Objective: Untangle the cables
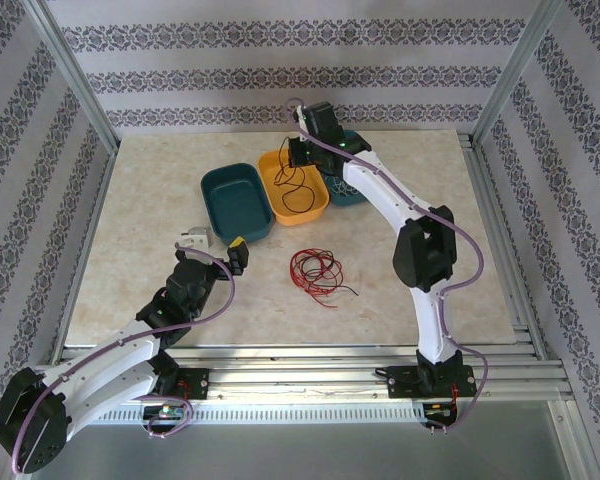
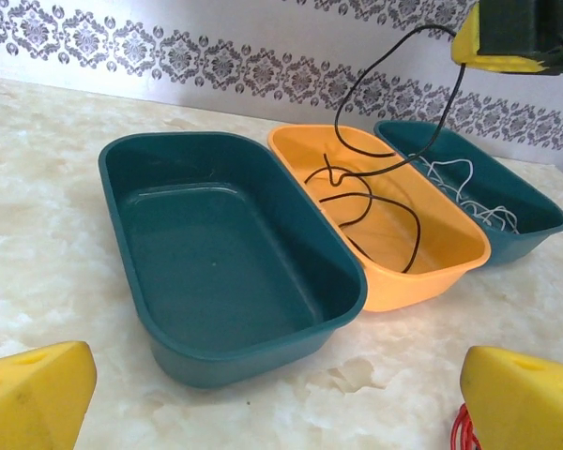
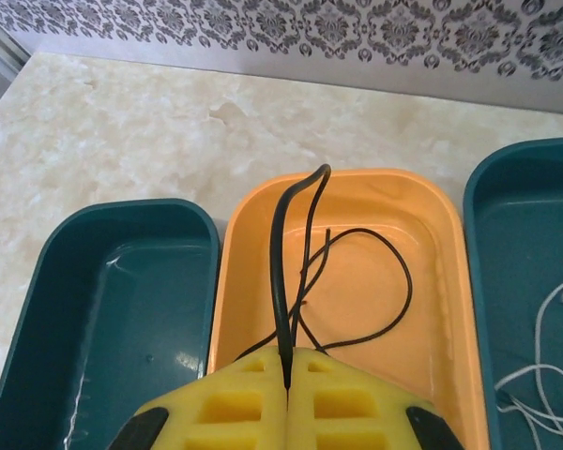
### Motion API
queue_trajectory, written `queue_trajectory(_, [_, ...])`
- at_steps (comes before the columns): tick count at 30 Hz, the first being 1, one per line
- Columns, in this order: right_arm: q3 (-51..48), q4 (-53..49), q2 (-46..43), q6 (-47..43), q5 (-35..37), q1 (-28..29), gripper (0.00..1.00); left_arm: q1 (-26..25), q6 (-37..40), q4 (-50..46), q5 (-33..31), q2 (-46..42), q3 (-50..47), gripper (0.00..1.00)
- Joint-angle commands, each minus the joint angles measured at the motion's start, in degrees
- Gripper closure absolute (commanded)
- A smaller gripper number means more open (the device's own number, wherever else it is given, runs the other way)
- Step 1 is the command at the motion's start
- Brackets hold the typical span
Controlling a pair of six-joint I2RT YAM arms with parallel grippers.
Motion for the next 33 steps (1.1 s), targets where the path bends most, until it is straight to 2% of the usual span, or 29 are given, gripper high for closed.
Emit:
queue_trajectory(1, [2.9,0.8,2.1,1.8,-2.3,-0.3,1.00,0.8,-1.1,-0.6,0.4,0.3,-0.7,0.01])
queue_trajectory(20, [-11.3,2.0,0.6,8.3,-0.8,-1.0,0.94,1.7,-2.3,1.9,3.5,4.7,0.4,0.01])
queue_trajectory(33, [-13.1,0.1,-1.2,7.7,3.3,-1.4,0.76,2.0,-2.3,2.5,6.1,6.6,1.3,0.01])
